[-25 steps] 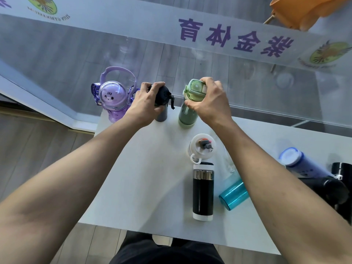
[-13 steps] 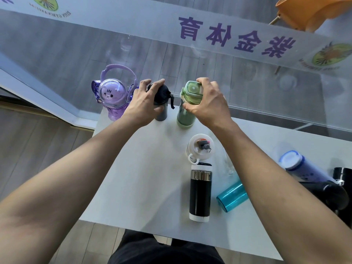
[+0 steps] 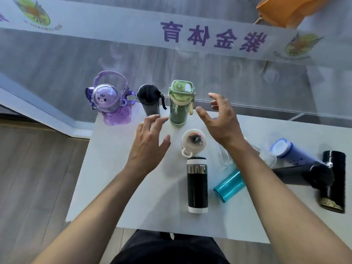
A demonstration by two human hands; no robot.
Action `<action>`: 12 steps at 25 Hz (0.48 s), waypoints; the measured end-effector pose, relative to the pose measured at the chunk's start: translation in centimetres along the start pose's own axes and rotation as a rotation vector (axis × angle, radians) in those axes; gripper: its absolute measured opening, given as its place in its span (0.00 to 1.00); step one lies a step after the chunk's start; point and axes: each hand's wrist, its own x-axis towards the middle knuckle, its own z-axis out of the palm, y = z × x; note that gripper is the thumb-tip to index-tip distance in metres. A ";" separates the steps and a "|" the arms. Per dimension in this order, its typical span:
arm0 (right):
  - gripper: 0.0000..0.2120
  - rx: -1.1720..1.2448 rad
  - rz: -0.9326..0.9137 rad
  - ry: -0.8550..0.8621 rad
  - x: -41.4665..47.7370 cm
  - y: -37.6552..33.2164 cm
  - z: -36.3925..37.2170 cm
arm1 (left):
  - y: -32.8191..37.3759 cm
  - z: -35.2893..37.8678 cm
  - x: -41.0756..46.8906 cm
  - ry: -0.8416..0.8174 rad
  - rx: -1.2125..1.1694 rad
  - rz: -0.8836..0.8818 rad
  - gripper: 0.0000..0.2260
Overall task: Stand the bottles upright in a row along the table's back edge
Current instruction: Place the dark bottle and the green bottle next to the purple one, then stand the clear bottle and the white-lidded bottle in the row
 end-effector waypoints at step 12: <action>0.18 -0.086 0.224 -0.029 -9.0 8.1 -2.0 | 5.2 5.1 -1.2 -0.191 -0.045 0.056 0.23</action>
